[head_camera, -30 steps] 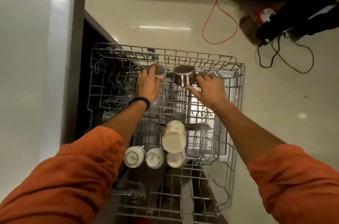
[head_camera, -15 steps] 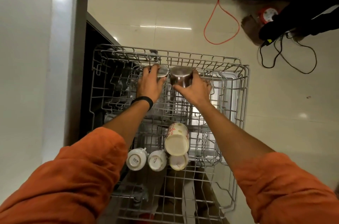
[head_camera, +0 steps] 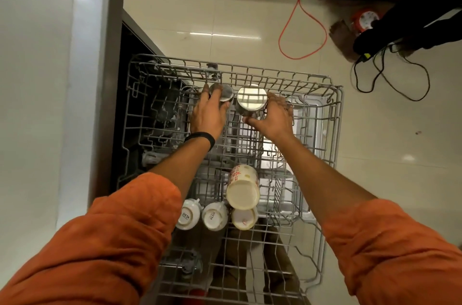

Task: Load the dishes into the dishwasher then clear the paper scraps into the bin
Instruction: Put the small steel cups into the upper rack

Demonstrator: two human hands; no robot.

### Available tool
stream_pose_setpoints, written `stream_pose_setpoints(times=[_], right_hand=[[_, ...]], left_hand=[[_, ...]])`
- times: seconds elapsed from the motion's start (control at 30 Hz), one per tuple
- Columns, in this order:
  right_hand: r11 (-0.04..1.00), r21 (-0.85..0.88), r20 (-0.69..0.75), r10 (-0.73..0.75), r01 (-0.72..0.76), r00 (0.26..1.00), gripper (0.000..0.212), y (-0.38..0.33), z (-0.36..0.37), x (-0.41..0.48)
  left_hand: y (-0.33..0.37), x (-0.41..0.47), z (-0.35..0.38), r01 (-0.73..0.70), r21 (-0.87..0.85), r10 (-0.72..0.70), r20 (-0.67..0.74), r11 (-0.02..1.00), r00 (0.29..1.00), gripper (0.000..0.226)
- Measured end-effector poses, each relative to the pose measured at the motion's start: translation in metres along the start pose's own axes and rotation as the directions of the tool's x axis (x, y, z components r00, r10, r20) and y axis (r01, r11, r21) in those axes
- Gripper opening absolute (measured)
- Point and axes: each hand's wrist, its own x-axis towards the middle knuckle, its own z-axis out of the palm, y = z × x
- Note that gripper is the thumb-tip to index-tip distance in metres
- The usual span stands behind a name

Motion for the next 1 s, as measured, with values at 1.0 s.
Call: stream_pose_setpoints(times=[1.0], right_hand=[[0.74, -0.005, 0.074, -0.67, 0.672, 0.738, 0.065, -0.089, -0.146, -0.307]], left_hand=[[0.072, -0.35, -0.179, 0.095, 0.029, -0.08, -0.321, 0.995, 0.944, 0.044]])
